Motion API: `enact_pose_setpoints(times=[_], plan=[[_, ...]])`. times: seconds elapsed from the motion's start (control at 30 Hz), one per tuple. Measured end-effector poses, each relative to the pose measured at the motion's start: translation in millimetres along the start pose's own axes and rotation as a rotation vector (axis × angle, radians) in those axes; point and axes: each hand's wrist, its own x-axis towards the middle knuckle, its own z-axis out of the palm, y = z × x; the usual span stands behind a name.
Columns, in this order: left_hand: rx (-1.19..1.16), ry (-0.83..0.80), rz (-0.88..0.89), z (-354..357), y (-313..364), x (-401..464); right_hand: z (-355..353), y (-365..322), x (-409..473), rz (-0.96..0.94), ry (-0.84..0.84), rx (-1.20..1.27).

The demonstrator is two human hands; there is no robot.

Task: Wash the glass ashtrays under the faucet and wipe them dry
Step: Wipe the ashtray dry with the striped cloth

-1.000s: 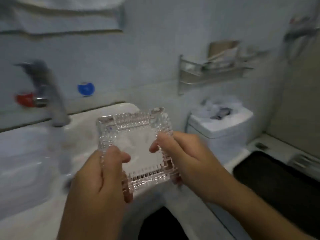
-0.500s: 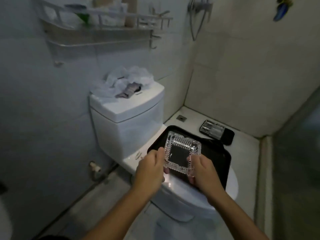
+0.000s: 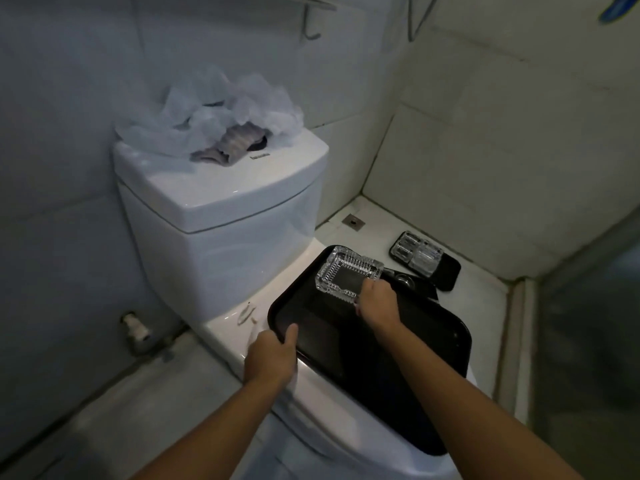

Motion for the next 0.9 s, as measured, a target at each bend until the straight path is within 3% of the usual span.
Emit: enact_pose_setpoints(times=[0.3, 0.57, 0.7, 0.9], plan=[[0.072, 0.030, 0.107, 5, -11, 11, 16, 8, 31, 0.070, 0.000, -0.014], [0.086, 0.025, 0.105, 5, -10, 11, 22, -1, 27, 0.018, 0.019, -0.311], [0.092, 0.001, 0.103, 4, -9, 11, 21, 2, 28, 0.128, 0.063, -0.333], [0.101, -0.039, 0.115, -2, -2, 7, 18, 0, 28, 0.134, 0.052, -0.375]])
